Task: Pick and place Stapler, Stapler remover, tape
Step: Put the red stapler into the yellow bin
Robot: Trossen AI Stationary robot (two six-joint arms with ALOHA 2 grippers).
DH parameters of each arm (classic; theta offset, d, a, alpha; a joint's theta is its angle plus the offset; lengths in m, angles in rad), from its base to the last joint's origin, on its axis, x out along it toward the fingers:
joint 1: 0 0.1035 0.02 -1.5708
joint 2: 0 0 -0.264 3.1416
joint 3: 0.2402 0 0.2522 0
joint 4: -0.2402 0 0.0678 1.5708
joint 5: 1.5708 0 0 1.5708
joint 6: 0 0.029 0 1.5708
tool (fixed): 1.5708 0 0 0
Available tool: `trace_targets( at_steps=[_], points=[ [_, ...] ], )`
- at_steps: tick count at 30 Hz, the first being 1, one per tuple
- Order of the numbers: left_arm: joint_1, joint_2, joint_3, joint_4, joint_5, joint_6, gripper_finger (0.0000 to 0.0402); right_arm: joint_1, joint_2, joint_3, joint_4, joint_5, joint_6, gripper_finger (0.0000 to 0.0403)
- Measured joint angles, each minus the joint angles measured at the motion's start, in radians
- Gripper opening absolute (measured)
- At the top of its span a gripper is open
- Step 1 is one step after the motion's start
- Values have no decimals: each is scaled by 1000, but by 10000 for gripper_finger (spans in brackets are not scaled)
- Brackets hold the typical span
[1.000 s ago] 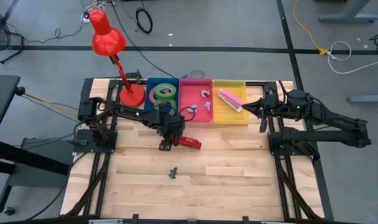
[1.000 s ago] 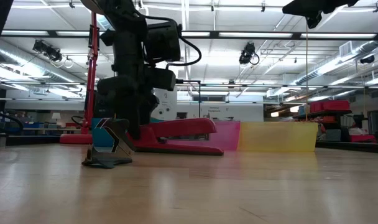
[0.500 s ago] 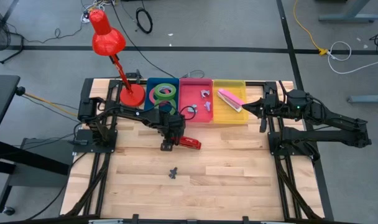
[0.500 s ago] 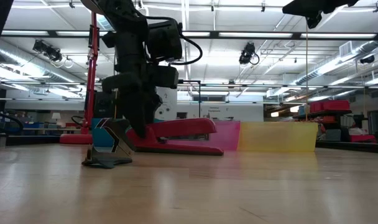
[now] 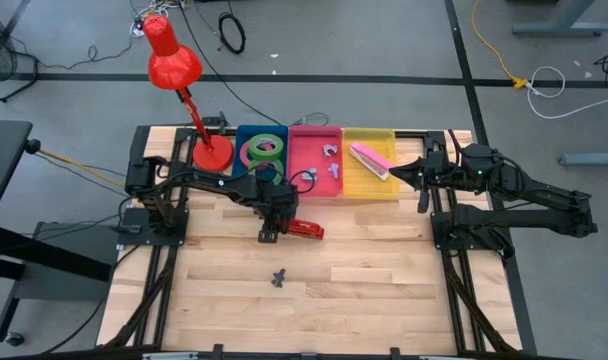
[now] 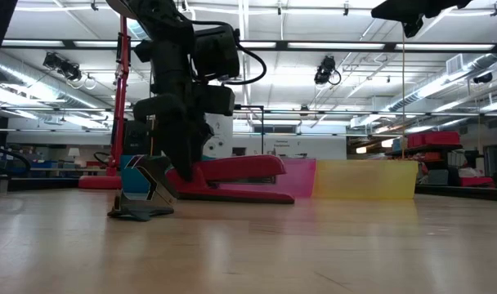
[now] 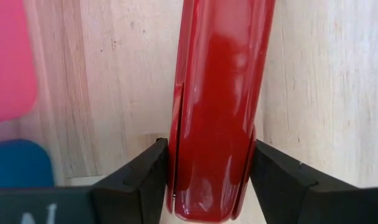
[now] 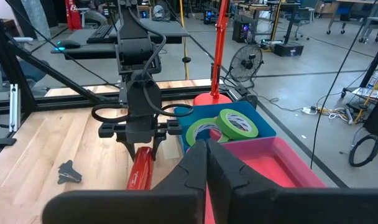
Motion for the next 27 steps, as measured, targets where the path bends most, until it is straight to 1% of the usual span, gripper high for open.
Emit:
trace_targets(
  at_steps=[4,8,13,18,27],
  points=[
    [0,2,18,-18,-1,3,197,0,0,0,0,0,0,9],
    [0,2,75,-54,-8,24,197,0,0,0,0,0,0,9],
    [-1,2,177,-159,-34,47,198,0,0,0,0,0,0,9],
    [0,2,291,-229,-45,55,193,0,0,0,0,0,0,9],
    [-2,2,467,-286,-47,76,192,0,0,0,0,0,0,9]
  ],
)
